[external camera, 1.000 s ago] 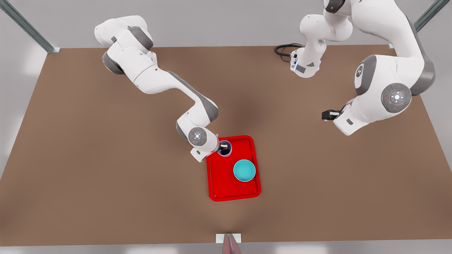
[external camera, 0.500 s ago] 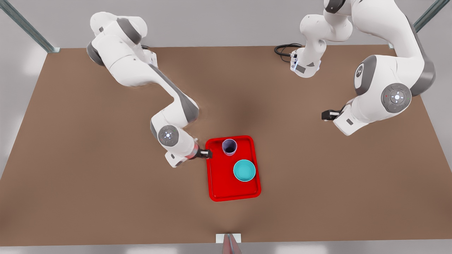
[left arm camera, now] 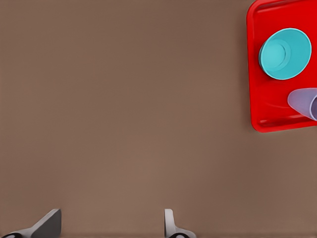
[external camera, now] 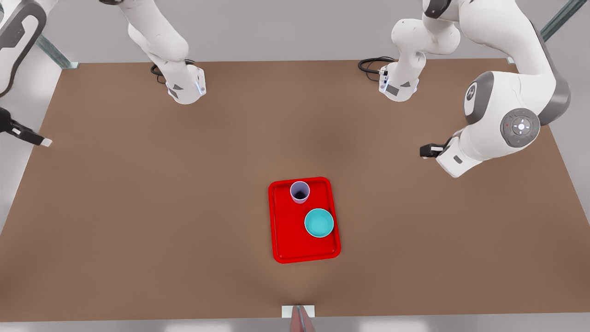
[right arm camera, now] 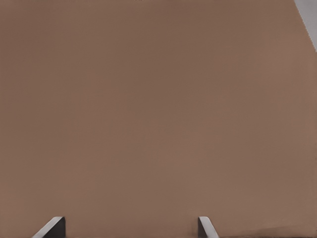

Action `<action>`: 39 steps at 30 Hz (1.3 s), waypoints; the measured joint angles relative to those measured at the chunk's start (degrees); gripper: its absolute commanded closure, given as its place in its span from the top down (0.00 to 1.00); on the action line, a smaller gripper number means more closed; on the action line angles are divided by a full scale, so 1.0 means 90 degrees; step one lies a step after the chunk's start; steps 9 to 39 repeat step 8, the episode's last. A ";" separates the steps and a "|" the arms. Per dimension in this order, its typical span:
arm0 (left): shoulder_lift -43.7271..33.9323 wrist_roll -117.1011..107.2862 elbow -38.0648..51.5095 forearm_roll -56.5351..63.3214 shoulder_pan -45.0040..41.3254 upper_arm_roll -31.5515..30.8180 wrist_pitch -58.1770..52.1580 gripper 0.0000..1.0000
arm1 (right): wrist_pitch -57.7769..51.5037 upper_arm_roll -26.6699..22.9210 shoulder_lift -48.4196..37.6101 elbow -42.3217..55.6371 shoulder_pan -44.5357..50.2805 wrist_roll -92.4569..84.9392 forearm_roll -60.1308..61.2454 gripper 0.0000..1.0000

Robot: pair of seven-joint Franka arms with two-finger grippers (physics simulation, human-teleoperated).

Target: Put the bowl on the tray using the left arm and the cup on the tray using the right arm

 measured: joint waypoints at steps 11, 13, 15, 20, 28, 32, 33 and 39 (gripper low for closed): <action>0.0029 0.0000 -0.0002 -0.0002 -0.0006 0.0000 0.0008 1.00 | -0.0311 0.0000 0.0461 0.0721 0.3306 0.0000 -0.0050 1.00; 0.0029 0.0000 -0.0002 -0.0002 -0.0006 0.0000 0.0008 1.00 | -0.0311 0.0000 0.0461 0.0721 0.3306 0.0000 -0.0050 1.00; 0.0029 0.0000 -0.0002 -0.0002 -0.0006 0.0000 0.0008 1.00 | -0.0311 0.0000 0.0461 0.0721 0.3306 0.0000 -0.0050 1.00; 0.0029 0.0000 -0.0002 -0.0002 -0.0006 0.0000 0.0008 1.00 | -0.0311 0.0000 0.0461 0.0721 0.3306 0.0000 -0.0050 1.00; 0.0029 0.0000 -0.0002 -0.0002 -0.0006 0.0000 0.0008 1.00 | -0.0311 0.0000 0.0461 0.0721 0.3306 0.0000 -0.0050 1.00; 0.0029 0.0000 -0.0002 -0.0002 -0.0006 0.0000 0.0008 1.00 | -0.0311 0.0000 0.0461 0.0721 0.3306 0.0000 -0.0050 1.00; 0.0029 0.0000 -0.0002 -0.0002 -0.0006 0.0000 0.0008 1.00 | -0.0311 0.0000 0.0461 0.0721 0.3306 0.0000 -0.0050 1.00; 0.0029 0.0000 -0.0002 -0.0002 -0.0006 0.0000 0.0008 1.00 | -0.0311 0.0000 0.0461 0.0721 0.3306 0.0000 -0.0050 1.00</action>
